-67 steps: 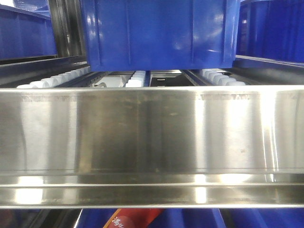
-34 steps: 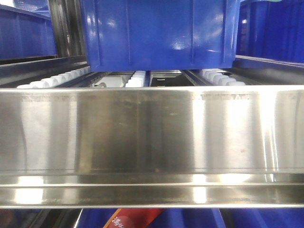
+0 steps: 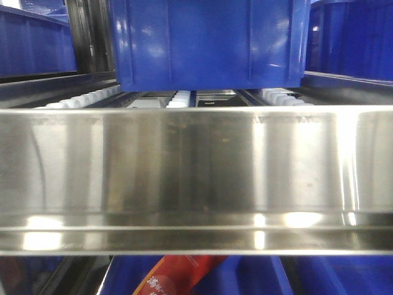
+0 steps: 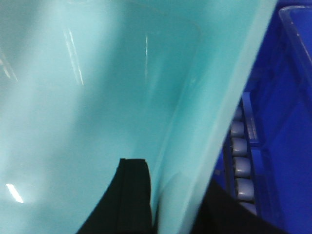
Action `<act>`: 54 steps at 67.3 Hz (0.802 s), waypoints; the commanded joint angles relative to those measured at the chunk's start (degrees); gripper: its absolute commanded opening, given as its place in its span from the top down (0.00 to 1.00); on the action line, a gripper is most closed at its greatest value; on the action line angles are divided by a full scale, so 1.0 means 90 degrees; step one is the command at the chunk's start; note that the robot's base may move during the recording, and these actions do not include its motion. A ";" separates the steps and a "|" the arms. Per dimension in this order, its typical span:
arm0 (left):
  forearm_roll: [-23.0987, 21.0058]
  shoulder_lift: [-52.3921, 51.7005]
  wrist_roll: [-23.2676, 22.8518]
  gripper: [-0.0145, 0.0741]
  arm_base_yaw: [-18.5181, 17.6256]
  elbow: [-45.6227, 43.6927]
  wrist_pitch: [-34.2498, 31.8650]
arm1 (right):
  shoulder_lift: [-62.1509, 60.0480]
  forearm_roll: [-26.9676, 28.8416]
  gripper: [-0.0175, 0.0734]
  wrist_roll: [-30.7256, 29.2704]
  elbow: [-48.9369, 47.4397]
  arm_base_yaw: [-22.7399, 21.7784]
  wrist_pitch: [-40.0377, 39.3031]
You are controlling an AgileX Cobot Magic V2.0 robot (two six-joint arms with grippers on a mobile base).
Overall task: Fetch blue bin and place on conveyor start
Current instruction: 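Lift the bin with both grippers and pull it off the shelf, then hold the bin in both grippers while the base backs away from the shelf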
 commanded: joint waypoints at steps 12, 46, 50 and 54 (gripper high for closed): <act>-0.0495 -0.0112 -0.0117 0.96 -0.0104 -0.0064 -0.0521 | -0.0042 0.0272 0.98 -0.0187 -0.0056 0.0042 -0.1165; -0.0495 -0.0100 -0.0117 0.96 -0.0104 -0.0064 -0.0521 | -0.0042 0.0272 0.98 -0.0187 -0.0056 0.0042 -0.1965; -0.0495 -0.0100 -0.0117 0.96 -0.0104 -0.0064 -0.0521 | -0.0042 0.0272 0.98 -0.0187 -0.0056 0.0042 -0.2057; -0.0495 -0.0100 -0.0117 0.96 -0.0104 -0.0064 -0.0521 | -0.0042 0.0272 0.98 -0.0187 -0.0056 0.0042 -0.2132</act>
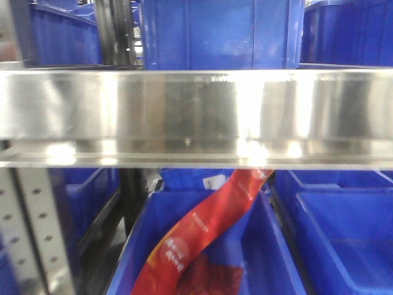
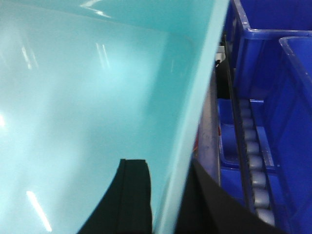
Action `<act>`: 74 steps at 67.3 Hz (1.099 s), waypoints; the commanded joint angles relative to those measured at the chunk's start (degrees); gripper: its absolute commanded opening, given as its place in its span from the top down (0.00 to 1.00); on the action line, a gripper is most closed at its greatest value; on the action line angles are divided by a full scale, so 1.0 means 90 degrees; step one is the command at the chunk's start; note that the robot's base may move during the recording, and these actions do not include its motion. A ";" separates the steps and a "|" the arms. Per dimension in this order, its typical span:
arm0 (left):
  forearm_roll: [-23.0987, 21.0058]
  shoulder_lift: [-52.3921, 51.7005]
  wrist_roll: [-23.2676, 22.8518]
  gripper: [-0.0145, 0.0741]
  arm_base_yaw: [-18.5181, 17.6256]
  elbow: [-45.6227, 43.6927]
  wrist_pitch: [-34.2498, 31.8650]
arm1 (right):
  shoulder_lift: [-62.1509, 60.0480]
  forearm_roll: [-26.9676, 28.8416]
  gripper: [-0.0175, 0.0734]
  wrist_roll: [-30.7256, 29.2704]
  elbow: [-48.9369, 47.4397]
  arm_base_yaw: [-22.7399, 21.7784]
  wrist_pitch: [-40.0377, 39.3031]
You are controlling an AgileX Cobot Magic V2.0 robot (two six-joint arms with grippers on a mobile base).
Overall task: Fetch blue bin and place on conveyor start
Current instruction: 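Hold the bin in both grippers while the base backs away from the shelf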
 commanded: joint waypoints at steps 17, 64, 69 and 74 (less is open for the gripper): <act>-0.0636 -0.0076 -0.0093 0.96 -0.0116 -0.0064 -0.0433 | -0.0042 0.0399 0.98 -0.0175 -0.0069 0.0102 -0.0944; -0.0636 -0.0076 -0.0093 0.96 -0.0116 -0.0064 -0.0433 | -0.0042 0.0399 0.98 -0.0175 -0.0069 0.0102 -0.0944; -0.0636 -0.0076 -0.0093 0.96 -0.0116 -0.0064 -0.0433 | -0.0042 0.0399 0.98 -0.0175 -0.0069 0.0102 -0.0944; -0.0636 -0.0076 -0.0093 0.96 -0.0116 -0.0064 -0.0433 | -0.0042 0.0399 0.98 -0.0175 -0.0069 0.0102 -0.0944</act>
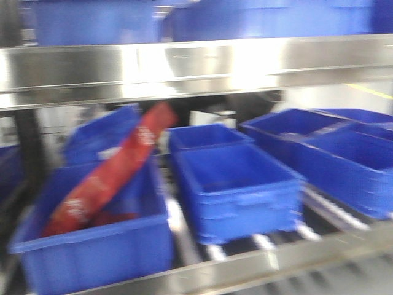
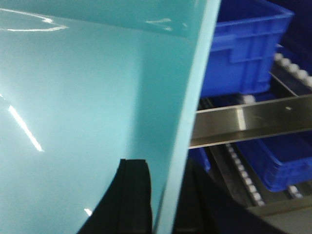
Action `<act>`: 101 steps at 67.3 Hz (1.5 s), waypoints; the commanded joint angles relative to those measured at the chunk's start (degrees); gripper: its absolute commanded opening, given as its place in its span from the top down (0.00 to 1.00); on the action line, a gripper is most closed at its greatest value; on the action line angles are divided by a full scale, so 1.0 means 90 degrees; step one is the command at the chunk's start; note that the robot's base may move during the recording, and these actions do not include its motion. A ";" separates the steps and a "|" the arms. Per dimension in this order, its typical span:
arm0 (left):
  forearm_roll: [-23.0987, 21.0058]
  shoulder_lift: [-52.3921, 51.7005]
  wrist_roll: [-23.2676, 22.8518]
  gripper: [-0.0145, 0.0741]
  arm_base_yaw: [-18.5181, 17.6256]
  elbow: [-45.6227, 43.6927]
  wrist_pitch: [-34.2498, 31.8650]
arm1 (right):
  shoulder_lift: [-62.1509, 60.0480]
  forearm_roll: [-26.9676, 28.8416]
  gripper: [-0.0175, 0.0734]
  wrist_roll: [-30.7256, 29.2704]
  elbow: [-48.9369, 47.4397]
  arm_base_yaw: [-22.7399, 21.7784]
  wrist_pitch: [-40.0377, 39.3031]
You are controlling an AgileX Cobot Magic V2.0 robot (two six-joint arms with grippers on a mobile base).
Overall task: Fetch blue bin and place on conveyor start
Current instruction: 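Hold the bin in both grippers while the base backs away from the shelf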
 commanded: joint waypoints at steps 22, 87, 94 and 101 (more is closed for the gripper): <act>-0.0661 -0.0061 -0.0042 0.96 -0.0153 -0.0064 -0.0420 | -0.0042 0.0403 0.98 -0.0163 -0.0069 0.0102 -0.0777; -0.0661 -0.0061 -0.0042 0.96 -0.0140 -0.0064 -0.0420 | -0.0042 0.0403 0.98 -0.0163 -0.0069 0.0102 -0.0777; -0.0661 -0.0061 -0.0042 0.96 -0.0140 -0.0064 -0.0420 | -0.0042 0.0403 0.98 -0.0163 -0.0069 0.0102 -0.0777; -0.0661 -0.0061 -0.0042 0.96 -0.0140 -0.0064 -0.0420 | -0.0042 0.0403 0.98 -0.0163 -0.0069 0.0102 -0.0777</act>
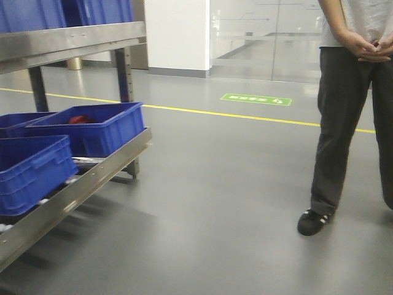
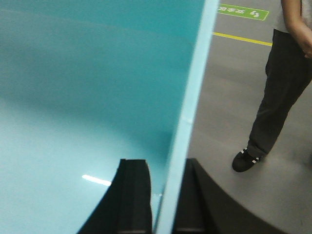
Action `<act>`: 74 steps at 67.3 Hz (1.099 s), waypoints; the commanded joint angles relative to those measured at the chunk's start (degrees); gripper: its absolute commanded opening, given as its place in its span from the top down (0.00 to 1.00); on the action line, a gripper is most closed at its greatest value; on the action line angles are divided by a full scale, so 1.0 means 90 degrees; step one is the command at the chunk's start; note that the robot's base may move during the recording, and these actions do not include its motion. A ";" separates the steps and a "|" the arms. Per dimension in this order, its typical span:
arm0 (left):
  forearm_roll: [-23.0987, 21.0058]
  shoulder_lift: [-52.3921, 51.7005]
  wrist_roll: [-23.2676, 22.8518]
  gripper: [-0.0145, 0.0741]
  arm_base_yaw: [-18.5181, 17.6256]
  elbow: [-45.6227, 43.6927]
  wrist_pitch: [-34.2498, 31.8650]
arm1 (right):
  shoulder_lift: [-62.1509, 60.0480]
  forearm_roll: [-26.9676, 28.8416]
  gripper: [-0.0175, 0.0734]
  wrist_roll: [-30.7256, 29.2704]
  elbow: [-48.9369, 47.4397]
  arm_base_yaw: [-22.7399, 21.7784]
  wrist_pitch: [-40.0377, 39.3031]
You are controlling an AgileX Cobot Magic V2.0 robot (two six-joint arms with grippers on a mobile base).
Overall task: Fetch blue bin and place on conveyor start
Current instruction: 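Hold the bin in both grippers while the base backs away from the shelf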
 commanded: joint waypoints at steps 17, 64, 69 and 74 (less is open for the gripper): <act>-0.0639 -0.0061 -0.0042 0.96 -0.0140 -0.0064 -0.0420 | -0.0042 0.0414 0.98 -0.0163 -0.0069 0.0102 -0.0760; -0.0639 -0.0061 -0.0042 0.96 -0.0140 -0.0064 -0.0420 | -0.0042 0.0414 0.98 -0.0163 -0.0069 0.0102 -0.0760; -0.0639 -0.0061 -0.0042 0.96 -0.0140 -0.0064 -0.0420 | -0.0042 0.0414 0.98 -0.0163 -0.0069 0.0102 -0.0760; -0.0639 -0.0061 -0.0042 0.96 -0.0140 -0.0064 -0.0420 | -0.0042 0.0414 0.98 -0.0163 -0.0069 0.0102 -0.0760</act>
